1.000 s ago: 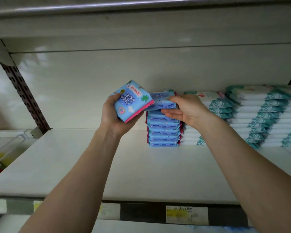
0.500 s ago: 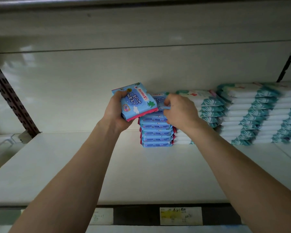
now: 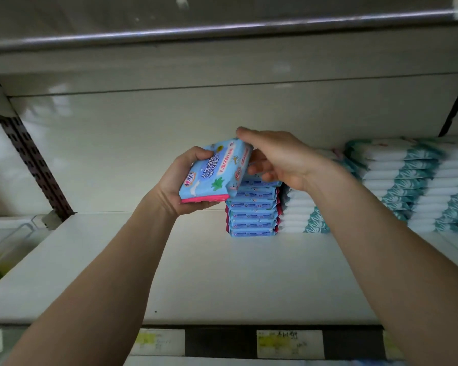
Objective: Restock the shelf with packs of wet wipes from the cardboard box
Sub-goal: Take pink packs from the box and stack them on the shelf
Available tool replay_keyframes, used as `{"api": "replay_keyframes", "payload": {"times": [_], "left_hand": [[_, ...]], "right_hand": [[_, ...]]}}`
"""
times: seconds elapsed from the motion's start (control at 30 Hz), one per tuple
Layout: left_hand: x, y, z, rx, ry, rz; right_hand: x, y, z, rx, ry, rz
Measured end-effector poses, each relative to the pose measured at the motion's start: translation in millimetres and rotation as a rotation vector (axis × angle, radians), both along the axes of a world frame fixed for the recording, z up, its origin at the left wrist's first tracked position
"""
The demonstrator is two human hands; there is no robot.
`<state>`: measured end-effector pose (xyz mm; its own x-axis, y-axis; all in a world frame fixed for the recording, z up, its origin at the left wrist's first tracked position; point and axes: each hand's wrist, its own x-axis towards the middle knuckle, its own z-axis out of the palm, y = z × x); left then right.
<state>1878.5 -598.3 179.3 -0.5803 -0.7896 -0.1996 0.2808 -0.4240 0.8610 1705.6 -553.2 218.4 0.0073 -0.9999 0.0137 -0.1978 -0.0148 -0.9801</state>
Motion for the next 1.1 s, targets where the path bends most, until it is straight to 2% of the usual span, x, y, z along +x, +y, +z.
{"api": "replay_keyframes", "payload": {"times": [0.1, 0.23, 0.33, 0.43, 0.5, 0.6, 0.7, 0.9, 1.03, 1.1], "left_hand": [[1.3, 1.9, 6.8, 0.021, -0.110, 0.024], [2.1, -1.8, 10.8, 0.017, -0.145, 0.131], [-8.9, -3.7, 15.5, 0.017, -0.048, 0.271], [-24.0, -1.4, 19.0, 0.046, 0.076, 0.365], [-29.1, -1.9, 19.4, 0.013, -0.034, 0.375], [-27.2, -10.0, 18.9, -0.022, -0.174, 0.425], [-25.8, -13.8, 18.9, -0.112, -0.349, 0.414], [-43.3, -11.1, 27.0, -0.362, -0.727, 0.384], [-46.5, -12.7, 25.2, -0.479, -0.909, 0.355], [-43.6, -10.8, 27.0, -0.531, -0.927, 0.356]], "right_hand": [[-0.4, -2.1, -4.8, -0.023, 0.042, -0.026], [-3.1, -7.0, -8.4, -0.046, -0.117, -0.141], [-7.3, -8.6, -7.9, 0.006, -0.211, -0.094], [-6.1, -4.7, -7.9, 0.081, -0.139, 0.028], [-5.3, -5.4, -7.7, 0.052, -0.116, 0.004], [-15.0, -13.3, -5.7, -0.033, -0.121, -0.179], [-24.8, -20.8, -1.0, -0.095, 0.115, -0.223], [-29.0, -24.6, 2.6, -0.176, 0.812, -0.160], [-32.8, -19.5, -5.1, -0.209, 1.079, -0.159], [-34.9, -14.7, -7.2, -0.197, 1.195, -0.144]]}}
